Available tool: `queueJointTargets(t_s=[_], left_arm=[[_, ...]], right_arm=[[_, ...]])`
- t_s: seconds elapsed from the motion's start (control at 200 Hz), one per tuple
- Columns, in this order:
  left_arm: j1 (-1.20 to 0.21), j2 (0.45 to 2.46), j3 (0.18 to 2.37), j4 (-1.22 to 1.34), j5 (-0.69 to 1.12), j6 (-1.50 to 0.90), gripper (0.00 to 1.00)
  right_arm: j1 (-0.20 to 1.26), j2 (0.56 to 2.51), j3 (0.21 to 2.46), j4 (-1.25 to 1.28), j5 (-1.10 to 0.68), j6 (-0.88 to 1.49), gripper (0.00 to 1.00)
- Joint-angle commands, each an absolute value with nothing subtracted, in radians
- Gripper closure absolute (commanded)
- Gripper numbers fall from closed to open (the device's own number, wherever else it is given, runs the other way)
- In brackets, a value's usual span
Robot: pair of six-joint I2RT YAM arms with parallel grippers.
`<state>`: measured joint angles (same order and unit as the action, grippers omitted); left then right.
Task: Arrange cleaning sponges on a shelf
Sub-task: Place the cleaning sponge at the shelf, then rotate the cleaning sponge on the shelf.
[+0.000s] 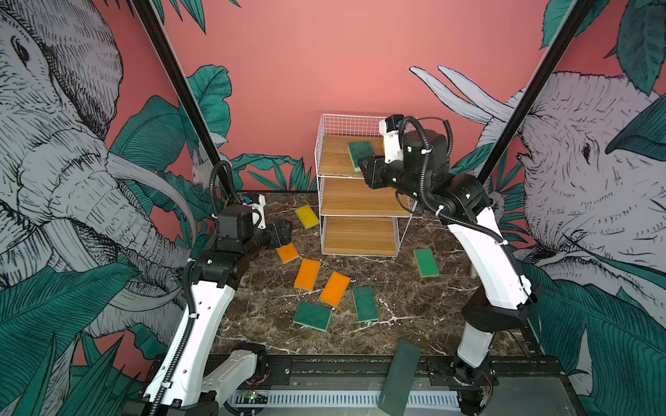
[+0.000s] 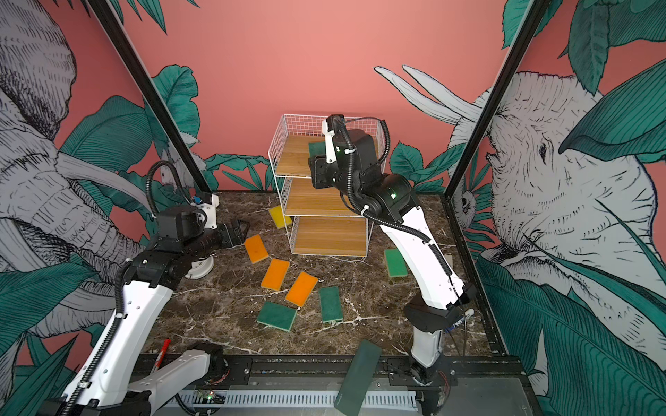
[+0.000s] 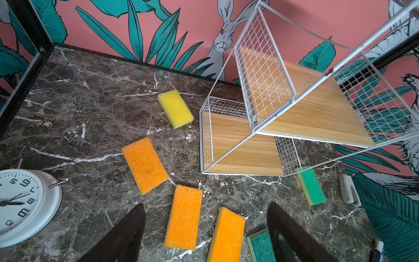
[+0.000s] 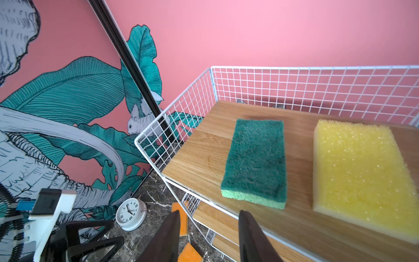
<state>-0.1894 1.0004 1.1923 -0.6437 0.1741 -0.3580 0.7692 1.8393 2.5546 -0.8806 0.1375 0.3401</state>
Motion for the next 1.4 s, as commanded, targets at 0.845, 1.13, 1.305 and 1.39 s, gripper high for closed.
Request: queueJointTargets(t_s=[0.845, 1.13, 1.305, 1.39], left_arm=[[-0.192, 1.031, 1.234, -0.632, 0.164, -0.350, 0.15], [-0.193, 1.042, 1.240, -0.626, 0.163, -0.348, 0.15], [-0.193, 1.050, 1.241, -0.617, 0.163, -0.354, 0.15], [-0.193, 1.054, 1.240, -0.615, 0.165, -0.356, 0.15]], right_arm=[[0.704, 1.966, 2.597, -0.861, 0.177, 0.256, 0.61], [0.701, 2.020, 2.656, -0.910, 0.230, 0.230, 0.61], [0.702, 2.034, 2.652, -0.907, 0.264, 0.227, 0.61], [0.702, 2.043, 2.656, -0.894, 0.282, 0.242, 0.62]])
